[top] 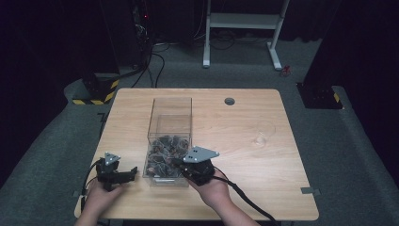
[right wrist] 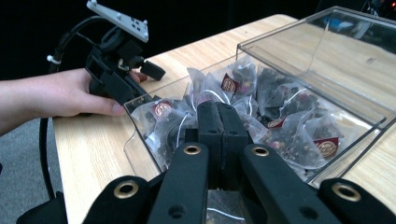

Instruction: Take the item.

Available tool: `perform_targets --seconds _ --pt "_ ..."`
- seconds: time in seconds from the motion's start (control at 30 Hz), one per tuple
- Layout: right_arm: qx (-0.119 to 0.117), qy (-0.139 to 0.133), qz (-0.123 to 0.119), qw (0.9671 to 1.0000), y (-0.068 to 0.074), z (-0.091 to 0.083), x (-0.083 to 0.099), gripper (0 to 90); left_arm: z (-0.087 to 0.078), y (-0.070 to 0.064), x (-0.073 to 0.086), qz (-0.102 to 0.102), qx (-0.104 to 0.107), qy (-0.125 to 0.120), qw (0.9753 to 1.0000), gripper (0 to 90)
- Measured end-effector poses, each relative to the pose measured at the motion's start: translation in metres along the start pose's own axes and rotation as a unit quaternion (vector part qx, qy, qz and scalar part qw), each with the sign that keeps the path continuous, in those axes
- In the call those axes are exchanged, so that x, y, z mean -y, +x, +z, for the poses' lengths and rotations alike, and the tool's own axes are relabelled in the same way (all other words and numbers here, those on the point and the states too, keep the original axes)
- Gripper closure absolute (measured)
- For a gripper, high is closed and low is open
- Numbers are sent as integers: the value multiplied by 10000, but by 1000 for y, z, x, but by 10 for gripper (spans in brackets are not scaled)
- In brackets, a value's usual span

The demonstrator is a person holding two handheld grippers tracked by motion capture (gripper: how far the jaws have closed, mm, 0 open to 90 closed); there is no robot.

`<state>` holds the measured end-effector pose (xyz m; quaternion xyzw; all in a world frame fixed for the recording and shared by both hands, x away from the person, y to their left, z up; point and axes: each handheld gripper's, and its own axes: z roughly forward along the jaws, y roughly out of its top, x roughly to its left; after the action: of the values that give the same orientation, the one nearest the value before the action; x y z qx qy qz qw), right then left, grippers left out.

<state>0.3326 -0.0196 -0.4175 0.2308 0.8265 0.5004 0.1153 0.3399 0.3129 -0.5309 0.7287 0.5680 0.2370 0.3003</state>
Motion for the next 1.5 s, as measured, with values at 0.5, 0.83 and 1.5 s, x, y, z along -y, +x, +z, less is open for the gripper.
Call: perform_targets --seconds 0.5,0.83,1.5 --pt "146 -329 68 9993 -6 -13 -9 900 0 0 0 5 3 11 10000 13" --pt "281 -440 27 9986 -14 -23 -17 900 0 0 0 -12 1 -3 10000 13" --pt "711 -558 94 9959 -45 -47 -25 900 0 0 0 -12 0 -4 10000 13"
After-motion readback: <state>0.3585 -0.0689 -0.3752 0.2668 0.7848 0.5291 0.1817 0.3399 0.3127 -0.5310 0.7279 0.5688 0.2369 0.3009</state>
